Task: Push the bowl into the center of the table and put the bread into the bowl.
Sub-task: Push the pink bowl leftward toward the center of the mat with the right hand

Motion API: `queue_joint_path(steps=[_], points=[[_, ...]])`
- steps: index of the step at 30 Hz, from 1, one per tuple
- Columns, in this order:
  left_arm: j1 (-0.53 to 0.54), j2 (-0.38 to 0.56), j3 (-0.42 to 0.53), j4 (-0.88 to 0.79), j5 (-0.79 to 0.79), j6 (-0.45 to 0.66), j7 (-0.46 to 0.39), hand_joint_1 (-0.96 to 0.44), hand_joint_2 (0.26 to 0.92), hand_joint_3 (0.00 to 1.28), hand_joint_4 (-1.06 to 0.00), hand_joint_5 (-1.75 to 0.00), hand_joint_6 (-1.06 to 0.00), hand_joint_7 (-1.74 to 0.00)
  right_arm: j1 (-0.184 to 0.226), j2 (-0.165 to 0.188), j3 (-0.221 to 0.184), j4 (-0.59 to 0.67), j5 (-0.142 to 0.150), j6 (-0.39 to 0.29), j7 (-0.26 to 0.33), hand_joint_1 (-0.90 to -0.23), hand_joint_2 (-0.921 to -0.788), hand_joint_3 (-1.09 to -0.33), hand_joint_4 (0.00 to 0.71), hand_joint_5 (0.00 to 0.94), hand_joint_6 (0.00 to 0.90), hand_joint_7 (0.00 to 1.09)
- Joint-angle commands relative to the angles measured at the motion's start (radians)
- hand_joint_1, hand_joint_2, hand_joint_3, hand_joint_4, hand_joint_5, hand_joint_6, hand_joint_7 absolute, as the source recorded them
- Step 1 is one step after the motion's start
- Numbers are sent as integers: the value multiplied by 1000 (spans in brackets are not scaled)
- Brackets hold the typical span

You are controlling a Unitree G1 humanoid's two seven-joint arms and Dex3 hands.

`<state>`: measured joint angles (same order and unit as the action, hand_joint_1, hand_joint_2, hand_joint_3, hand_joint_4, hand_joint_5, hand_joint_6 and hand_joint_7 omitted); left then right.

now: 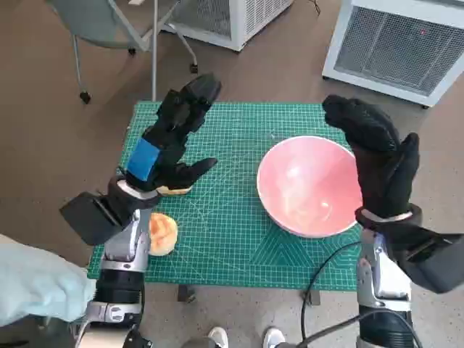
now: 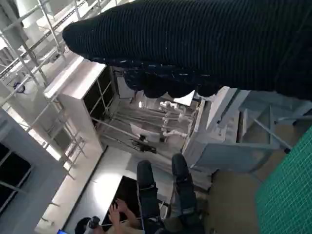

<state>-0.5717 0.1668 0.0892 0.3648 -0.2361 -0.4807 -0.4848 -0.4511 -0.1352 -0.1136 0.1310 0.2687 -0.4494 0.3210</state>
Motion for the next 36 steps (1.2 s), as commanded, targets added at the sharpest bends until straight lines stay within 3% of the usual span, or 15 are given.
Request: queue_joint_path(steps=[1,28,36], points=[[-7,0,-1,-9,-5,7,1,-595,921,268,-135,-2,1,-453,22,0,1,4,-10,2,1,-665,-921,-705,112,1,-1,421],[8,3,0,-16,-3,16,3,-602,921,268,-151,-7,-1,-481,29,-4,-4,14,0,-1,10,-665,-921,-708,110,0,-1,409],[10,4,0,-16,-1,17,4,-606,921,268,-153,-6,1,-488,32,-36,-60,100,26,-53,33,-663,-921,-716,110,0,-1,405]])
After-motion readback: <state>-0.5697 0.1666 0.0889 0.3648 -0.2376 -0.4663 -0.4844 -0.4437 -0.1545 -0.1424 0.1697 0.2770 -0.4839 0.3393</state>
